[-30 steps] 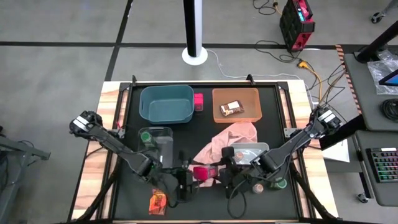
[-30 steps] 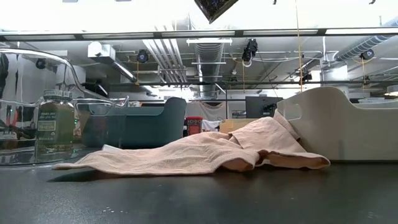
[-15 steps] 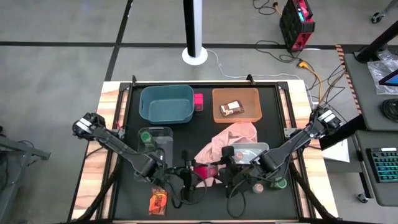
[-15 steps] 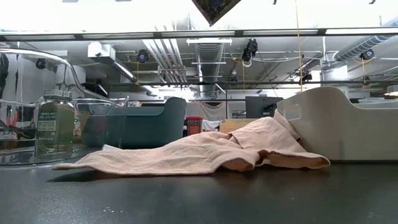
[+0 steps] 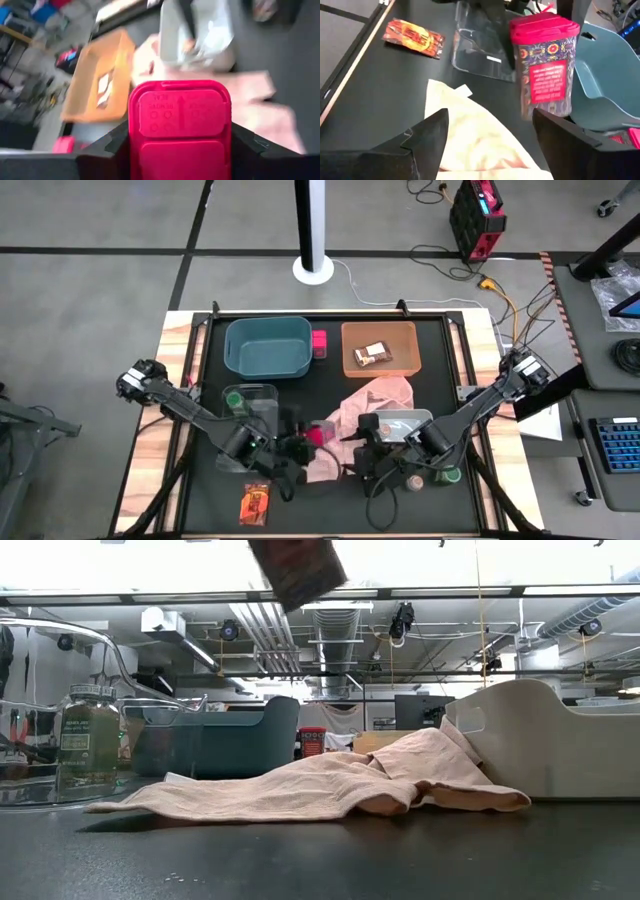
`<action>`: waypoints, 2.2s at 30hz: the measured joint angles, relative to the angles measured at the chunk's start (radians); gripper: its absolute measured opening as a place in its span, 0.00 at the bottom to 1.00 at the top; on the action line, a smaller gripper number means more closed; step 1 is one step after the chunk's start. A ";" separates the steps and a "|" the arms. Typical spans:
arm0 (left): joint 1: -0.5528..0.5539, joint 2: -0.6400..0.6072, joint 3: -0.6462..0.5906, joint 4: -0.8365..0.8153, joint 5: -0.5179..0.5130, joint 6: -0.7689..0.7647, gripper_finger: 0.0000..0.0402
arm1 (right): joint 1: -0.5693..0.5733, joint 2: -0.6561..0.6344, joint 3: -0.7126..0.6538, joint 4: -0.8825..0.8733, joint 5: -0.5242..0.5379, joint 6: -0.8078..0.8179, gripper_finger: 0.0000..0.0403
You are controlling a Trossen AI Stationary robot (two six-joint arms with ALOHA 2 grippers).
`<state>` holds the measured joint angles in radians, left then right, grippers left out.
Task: Sort spices by type
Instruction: Put the bottom red seasoning can into the blue bin
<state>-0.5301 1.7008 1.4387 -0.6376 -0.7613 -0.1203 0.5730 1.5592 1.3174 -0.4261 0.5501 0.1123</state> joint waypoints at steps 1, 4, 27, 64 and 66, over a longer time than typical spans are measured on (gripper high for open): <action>0.010 0.000 0.010 -0.046 -0.002 -0.010 0.48 | -0.001 -0.002 0.005 -0.016 0.001 0.007 0.69; 0.047 -0.024 0.020 -0.162 -0.003 -0.014 0.48 | -0.002 -0.012 0.013 -0.069 0.000 0.027 0.66; 0.815 -0.464 -0.205 -0.397 0.596 0.535 0.48 | -0.042 -0.037 0.007 -0.143 0.000 -0.146 0.54; 1.154 -0.025 -0.223 -0.096 0.891 0.811 0.48 | -0.166 -0.038 -0.009 -0.147 -0.011 -0.184 0.55; 1.162 -0.017 -0.223 -0.095 0.898 0.811 0.48 | -0.170 -0.038 -0.009 -0.146 -0.011 -0.185 0.55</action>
<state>0.6317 1.6838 1.2152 -0.7326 0.1372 0.6906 0.4030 1.5215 1.3083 -0.5726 0.5392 -0.0727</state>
